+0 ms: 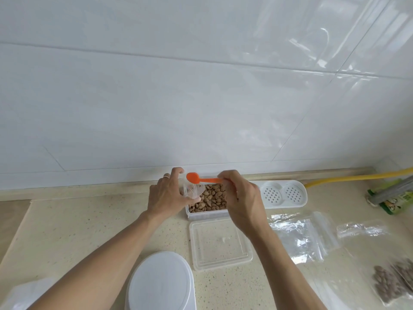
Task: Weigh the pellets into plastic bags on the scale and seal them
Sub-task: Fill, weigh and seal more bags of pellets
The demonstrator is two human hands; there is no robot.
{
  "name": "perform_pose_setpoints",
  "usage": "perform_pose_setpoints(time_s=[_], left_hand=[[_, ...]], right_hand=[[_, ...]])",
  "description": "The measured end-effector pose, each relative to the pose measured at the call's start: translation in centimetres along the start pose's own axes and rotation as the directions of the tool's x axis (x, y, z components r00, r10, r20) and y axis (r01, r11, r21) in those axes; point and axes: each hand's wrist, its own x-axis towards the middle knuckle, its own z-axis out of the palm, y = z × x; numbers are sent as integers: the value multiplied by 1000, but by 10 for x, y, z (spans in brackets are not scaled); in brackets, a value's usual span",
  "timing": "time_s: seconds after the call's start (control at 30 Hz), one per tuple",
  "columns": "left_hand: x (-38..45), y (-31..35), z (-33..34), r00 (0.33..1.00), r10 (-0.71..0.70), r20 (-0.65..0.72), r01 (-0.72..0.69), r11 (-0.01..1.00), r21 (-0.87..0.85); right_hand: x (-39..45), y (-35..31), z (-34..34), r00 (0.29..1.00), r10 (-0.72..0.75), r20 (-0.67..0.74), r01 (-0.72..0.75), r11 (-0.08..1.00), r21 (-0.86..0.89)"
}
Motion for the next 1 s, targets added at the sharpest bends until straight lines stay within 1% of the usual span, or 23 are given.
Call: perform_pose_setpoints(time_s=[0.07, 0.13, 0.2, 0.23, 0.3, 0.4, 0.47, 0.53, 0.6, 0.63, 0.7, 0.73, 0.83, 0.9, 0.93, 1.0], left_hand=[[-1, -3, 0, 1000, -2, -2, 2, 1000, -11], [-2, -4, 0, 1000, 2, -13, -2, 1000, -28], [-2, -6, 1, 999, 9, -40, -11, 999, -35], [-3, -9, 1, 999, 15, -47, -16, 999, -33], [-4, -12, 1, 998, 31, -54, -32, 999, -15], [-5, -20, 2, 996, 58, -69, -57, 998, 11], [-6, -23, 2, 995, 74, -70, -73, 997, 24], [-5, -26, 3, 994, 83, -70, -80, 996, 40], [-5, -27, 2, 995, 82, -65, -79, 995, 54], [-5, -27, 2, 995, 83, -60, -79, 995, 59], [-5, -28, 1, 995, 87, -57, -82, 994, 74], [-5, -28, 1, 994, 89, -56, -84, 993, 80], [-5, -28, 0, 993, 103, -64, -96, 990, 104], [-4, -28, 1, 990, 116, -77, -104, 985, 136], [-4, -28, 1, 989, 118, -87, -104, 983, 152], [-2, -28, 1, 988, 114, -103, -95, 980, 176]], right_hand=[[1, 1, -3, 999, 47, 16, -48, 998, 29], [3, 2, -5, 989, 144, -16, -141, 984, 110], [4, 10, -6, 945, 310, -106, -283, 935, 215], [3, 18, -5, 912, 383, -146, -346, 911, 227], [-2, 38, 0, 870, 461, -173, -440, 886, 149], [-16, 61, 14, 842, 520, -146, -525, 851, 7], [-23, 68, 23, 845, 512, -154, -529, 843, -100], [-28, 69, 32, 867, 486, -110, -498, 852, -160], [-31, 66, 42, 877, 481, -11, -477, 867, -147], [-31, 65, 45, 866, 500, 26, -493, 861, -123], [-28, 62, 48, 816, 576, 55, -574, 818, -42], [-26, 61, 49, 774, 631, 62, -632, 775, 11], [-25, 62, 46, 600, 795, 85, -791, 575, 209], [-26, 64, 42, 503, 859, 99, -830, 447, 334], [-26, 65, 40, 475, 874, 103, -831, 407, 379], [-27, 64, 35, 443, 889, 113, -821, 352, 449]])
